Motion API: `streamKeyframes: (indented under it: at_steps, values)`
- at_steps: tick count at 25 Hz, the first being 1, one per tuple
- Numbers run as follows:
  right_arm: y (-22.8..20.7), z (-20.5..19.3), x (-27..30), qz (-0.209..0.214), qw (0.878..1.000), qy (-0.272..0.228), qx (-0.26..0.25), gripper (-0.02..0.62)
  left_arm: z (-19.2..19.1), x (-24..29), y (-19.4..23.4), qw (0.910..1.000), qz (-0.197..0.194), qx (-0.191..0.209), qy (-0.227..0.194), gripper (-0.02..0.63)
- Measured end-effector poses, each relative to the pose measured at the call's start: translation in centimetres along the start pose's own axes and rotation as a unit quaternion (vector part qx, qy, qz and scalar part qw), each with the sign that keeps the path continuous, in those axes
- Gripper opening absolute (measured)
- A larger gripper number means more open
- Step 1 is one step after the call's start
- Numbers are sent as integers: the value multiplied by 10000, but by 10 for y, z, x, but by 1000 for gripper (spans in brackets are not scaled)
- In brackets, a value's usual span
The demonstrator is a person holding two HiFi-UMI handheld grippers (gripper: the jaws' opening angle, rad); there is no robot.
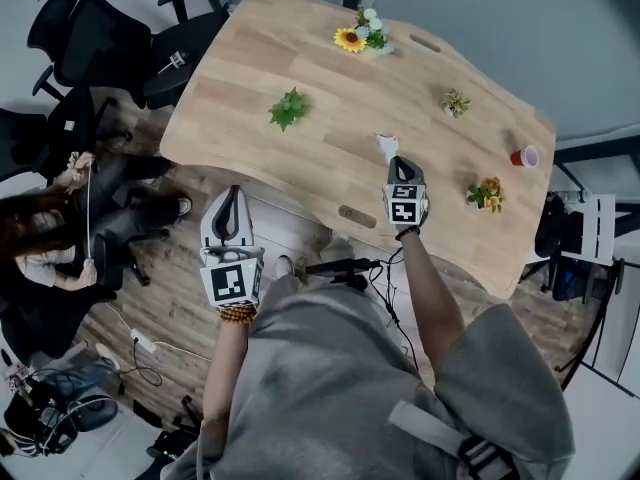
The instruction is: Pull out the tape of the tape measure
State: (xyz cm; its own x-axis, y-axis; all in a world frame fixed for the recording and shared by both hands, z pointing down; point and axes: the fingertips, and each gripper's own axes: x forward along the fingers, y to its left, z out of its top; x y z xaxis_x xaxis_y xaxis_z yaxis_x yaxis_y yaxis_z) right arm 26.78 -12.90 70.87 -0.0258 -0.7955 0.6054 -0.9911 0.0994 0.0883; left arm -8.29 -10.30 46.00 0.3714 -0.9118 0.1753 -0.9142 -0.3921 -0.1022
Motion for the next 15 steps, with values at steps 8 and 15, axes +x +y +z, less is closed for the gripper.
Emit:
streamKeyframes:
  at_steps: [8, 15]
  values:
    - [-14, -34, 48, 147, 9979, 624, 16, 134, -8, -4, 19, 9989, 434, 106, 174, 14]
    - [-16, -52, 69, 268, 9929, 1142, 211, 182, -10, -4, 26, 9968, 742, 37, 293, 14]
